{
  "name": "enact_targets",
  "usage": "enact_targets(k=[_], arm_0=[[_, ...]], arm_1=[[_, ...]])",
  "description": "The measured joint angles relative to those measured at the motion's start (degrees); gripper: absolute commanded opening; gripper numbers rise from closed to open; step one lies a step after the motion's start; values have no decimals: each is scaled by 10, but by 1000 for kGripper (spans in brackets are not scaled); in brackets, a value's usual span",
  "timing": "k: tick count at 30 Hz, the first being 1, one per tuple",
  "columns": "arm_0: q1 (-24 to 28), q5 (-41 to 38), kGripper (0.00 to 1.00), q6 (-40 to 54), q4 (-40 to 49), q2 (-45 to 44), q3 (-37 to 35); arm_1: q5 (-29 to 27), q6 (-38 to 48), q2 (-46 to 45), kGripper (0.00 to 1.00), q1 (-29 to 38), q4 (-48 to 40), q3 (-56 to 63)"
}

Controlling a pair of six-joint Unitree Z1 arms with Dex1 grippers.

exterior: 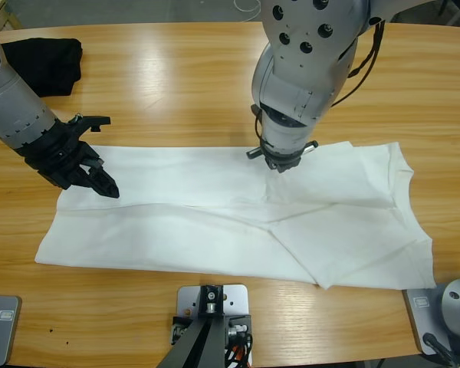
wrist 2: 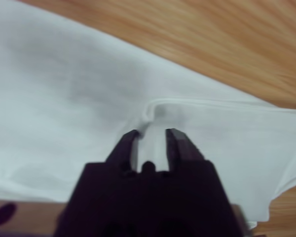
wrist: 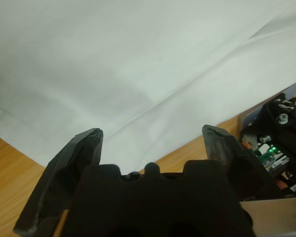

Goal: Fold clothes

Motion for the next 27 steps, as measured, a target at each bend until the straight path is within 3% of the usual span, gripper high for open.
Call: enact_targets(k=[1, 2, 7, 12, 18, 27], arm_0=[[0, 0, 793, 0, 0, 0, 0], [0, 0, 793, 0, 0, 0, 0], [-1, -8, 784, 0, -7, 0, 0], [-6, -22, 784, 1, -10, 0, 0], [-10, -24, 784, 1, -10, 0, 0], [-18, -24, 784, 1, -10, 0, 0]], arm_1=[[-6, 1, -7, 295, 0, 1, 0], [-9, 2, -18, 13, 0, 1, 0], [-10, 17, -100, 0, 0, -4, 9], [-4, 76, -161, 0, 1, -88, 149], [-2, 140, -165, 0, 1, -103, 246], [-12, 175, -150, 0, -3, -45, 265]])
